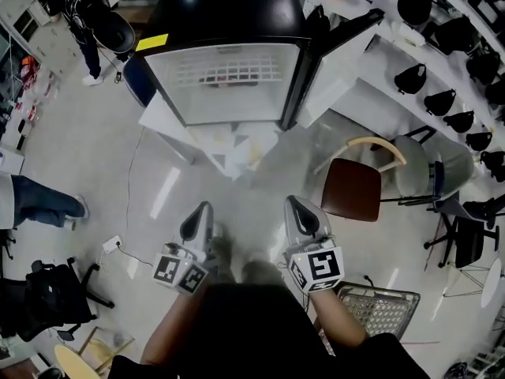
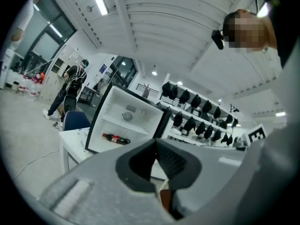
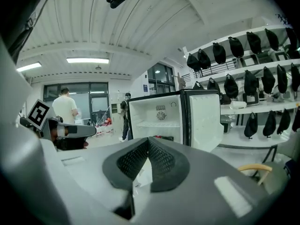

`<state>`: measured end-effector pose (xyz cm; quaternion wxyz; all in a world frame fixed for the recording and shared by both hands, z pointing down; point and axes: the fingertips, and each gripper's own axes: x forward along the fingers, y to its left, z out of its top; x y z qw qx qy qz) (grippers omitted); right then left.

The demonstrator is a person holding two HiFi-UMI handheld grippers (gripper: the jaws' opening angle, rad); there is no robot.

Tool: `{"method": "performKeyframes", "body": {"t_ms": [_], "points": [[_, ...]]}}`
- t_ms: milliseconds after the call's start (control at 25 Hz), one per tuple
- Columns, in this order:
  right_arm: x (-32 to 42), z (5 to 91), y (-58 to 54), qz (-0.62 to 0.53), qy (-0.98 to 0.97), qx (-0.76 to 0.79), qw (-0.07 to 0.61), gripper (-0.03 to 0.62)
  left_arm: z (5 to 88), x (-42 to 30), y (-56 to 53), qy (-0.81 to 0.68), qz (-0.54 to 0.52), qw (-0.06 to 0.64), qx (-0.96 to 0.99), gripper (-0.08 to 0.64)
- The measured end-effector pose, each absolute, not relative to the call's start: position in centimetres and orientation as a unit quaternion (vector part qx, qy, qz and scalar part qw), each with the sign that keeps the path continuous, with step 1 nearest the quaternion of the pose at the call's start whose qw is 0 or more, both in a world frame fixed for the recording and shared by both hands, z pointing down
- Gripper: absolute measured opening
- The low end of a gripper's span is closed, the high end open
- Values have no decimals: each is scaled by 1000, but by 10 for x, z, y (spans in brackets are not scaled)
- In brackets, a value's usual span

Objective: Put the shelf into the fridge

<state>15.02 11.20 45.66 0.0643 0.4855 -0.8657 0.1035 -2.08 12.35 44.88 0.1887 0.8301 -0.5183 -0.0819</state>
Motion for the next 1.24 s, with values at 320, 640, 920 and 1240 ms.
{"method": "performKeyframes", "body": {"t_ms": [320,640,920,1240], "points": [[145,458,174,115,-846,516,63,2,446,-19,162,-476,-65,195,855,3],[92,456,213,96,-836,533,85,2,426,-72,193,-467,-81,156,867,3],[50,455,233,111,-830,540,87,2,436,-107,224,-463,-78,167,867,3],[41,447,238,102,-832,538,89,2,429,-134,242,-492,-99,171,848,3]]}}
